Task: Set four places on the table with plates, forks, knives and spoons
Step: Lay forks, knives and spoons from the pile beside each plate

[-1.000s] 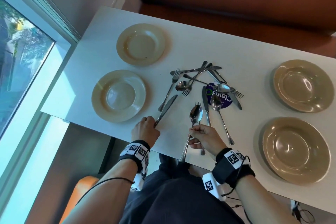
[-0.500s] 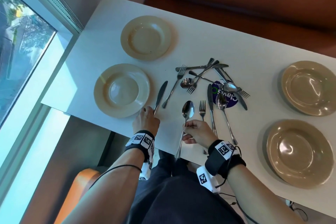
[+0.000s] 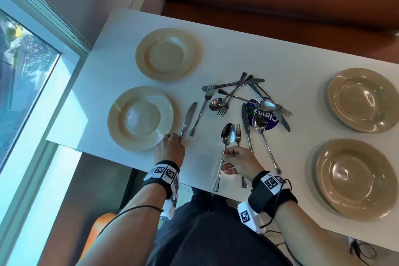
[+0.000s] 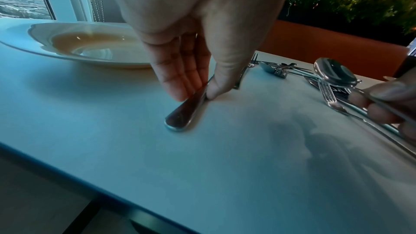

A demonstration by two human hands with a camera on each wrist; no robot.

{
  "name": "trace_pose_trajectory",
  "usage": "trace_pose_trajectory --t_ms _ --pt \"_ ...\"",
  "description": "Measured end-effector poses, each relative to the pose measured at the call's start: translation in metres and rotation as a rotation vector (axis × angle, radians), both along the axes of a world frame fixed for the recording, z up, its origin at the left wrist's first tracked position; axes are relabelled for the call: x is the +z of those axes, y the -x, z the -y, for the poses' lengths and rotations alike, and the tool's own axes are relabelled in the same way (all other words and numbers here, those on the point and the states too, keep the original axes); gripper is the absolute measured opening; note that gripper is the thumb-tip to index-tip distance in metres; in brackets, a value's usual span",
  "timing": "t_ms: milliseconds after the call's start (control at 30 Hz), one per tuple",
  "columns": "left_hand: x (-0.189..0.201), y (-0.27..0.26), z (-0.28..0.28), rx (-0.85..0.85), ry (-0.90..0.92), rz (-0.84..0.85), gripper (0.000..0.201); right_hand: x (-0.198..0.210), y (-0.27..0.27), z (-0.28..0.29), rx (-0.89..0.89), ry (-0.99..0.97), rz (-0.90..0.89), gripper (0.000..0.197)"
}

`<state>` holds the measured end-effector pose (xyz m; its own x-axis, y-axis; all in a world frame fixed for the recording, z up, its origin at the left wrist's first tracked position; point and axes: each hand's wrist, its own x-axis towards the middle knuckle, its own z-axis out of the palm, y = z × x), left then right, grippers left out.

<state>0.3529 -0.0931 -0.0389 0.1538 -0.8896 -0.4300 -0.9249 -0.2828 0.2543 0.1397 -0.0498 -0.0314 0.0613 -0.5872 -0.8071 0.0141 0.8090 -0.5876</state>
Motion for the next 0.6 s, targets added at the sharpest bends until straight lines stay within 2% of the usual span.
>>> trace_pose_trajectory --t_ms 300,433,600 --pt "-0.002 0.003 0.008 -0.031 0.034 0.02 0.017 0.003 0.007 -0.003 -0.033 0.004 -0.005 0.007" --pt "0.008 0.007 0.012 -0.02 0.06 -0.004 0.026 0.003 0.01 -0.002 -0.034 0.003 -0.004 0.008" --pt "0.009 0.032 0.042 -0.092 0.118 -0.075 0.033 0.0 0.015 -0.004 -0.029 0.018 -0.005 0.005"
